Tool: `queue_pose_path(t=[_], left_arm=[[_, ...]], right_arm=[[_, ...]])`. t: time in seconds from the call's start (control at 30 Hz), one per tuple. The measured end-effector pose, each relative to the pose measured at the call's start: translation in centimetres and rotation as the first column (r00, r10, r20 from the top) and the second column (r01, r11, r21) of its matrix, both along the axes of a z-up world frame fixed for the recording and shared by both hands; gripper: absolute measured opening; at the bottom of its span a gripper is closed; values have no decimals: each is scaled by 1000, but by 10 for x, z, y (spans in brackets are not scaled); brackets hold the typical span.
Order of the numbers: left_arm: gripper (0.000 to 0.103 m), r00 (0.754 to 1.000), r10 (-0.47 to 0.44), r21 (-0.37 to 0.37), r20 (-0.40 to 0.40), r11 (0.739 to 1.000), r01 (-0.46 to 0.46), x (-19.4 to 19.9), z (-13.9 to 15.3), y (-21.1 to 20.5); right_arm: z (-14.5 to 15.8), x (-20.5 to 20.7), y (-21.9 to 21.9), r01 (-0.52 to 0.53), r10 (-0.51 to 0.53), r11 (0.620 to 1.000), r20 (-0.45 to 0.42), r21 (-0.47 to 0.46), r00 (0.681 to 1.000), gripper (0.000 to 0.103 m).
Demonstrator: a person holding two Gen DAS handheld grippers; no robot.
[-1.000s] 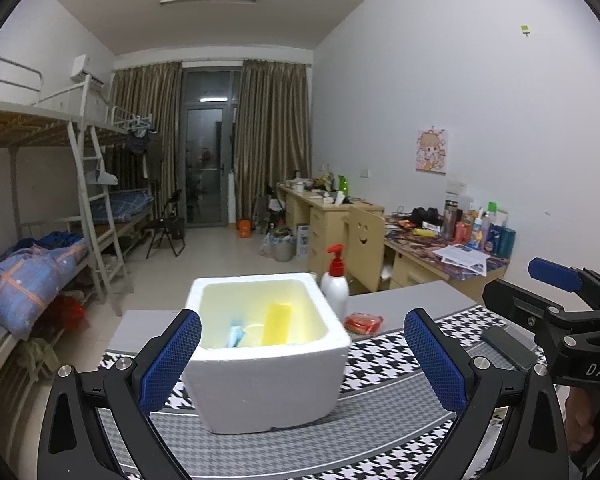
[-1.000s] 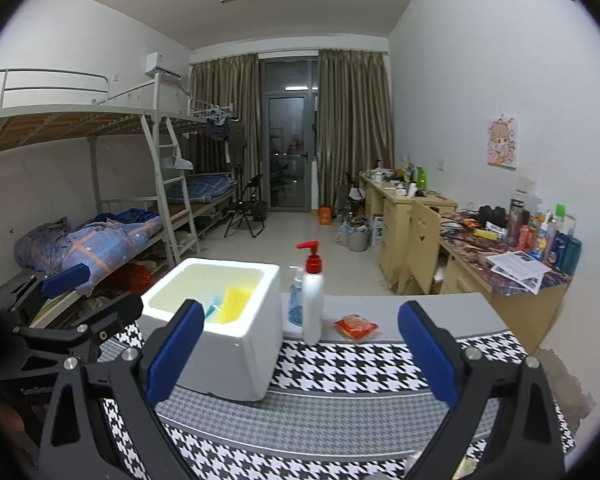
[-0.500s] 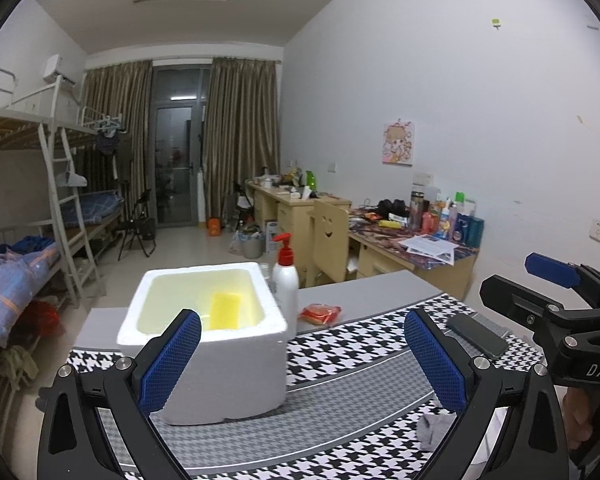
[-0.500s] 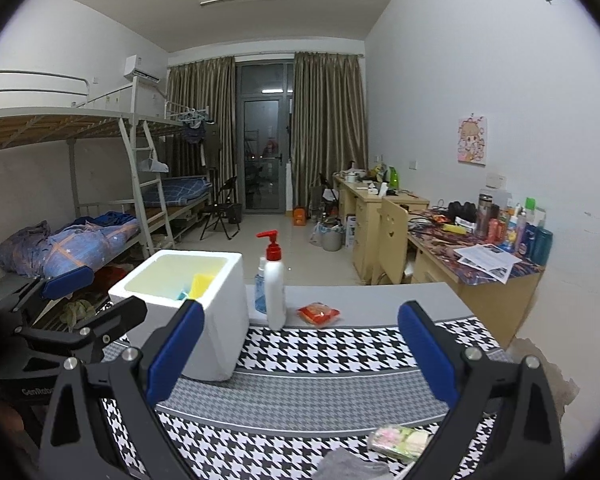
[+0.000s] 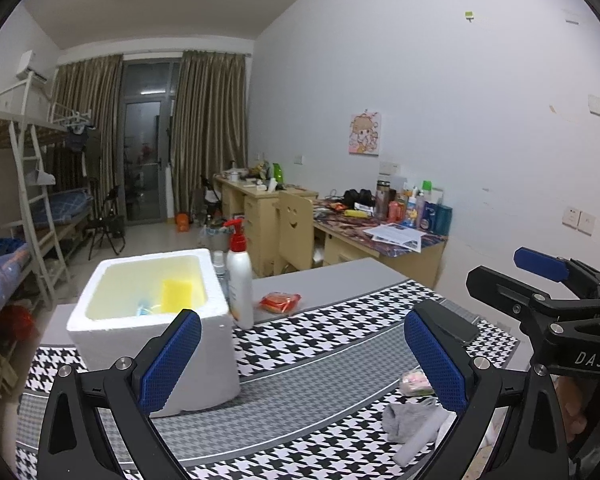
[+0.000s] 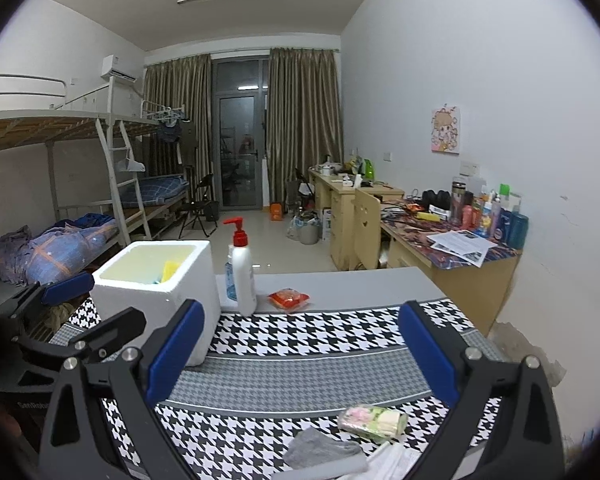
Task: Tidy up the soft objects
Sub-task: 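Move both tools toward the grey cloth and white tissues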
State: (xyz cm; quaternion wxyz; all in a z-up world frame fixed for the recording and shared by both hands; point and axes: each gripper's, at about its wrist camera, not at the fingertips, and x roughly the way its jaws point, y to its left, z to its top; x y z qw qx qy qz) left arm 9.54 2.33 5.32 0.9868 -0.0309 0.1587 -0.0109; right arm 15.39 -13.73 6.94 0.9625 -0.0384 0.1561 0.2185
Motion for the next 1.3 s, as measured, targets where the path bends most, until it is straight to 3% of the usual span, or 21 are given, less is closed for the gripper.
queue_pose_path(t=[0.63,1.3], left_arm=[[102,993,-115,18,-13,993,115,4,-25,-30],[102,971,-211,47,-111,975,217,8,-64,-55]], right_arm=[[-24,-3,-35,121,-121,993,-33,-1,992,100],[-49,-5,-57,193,-193,981,-97,-13,976,99]])
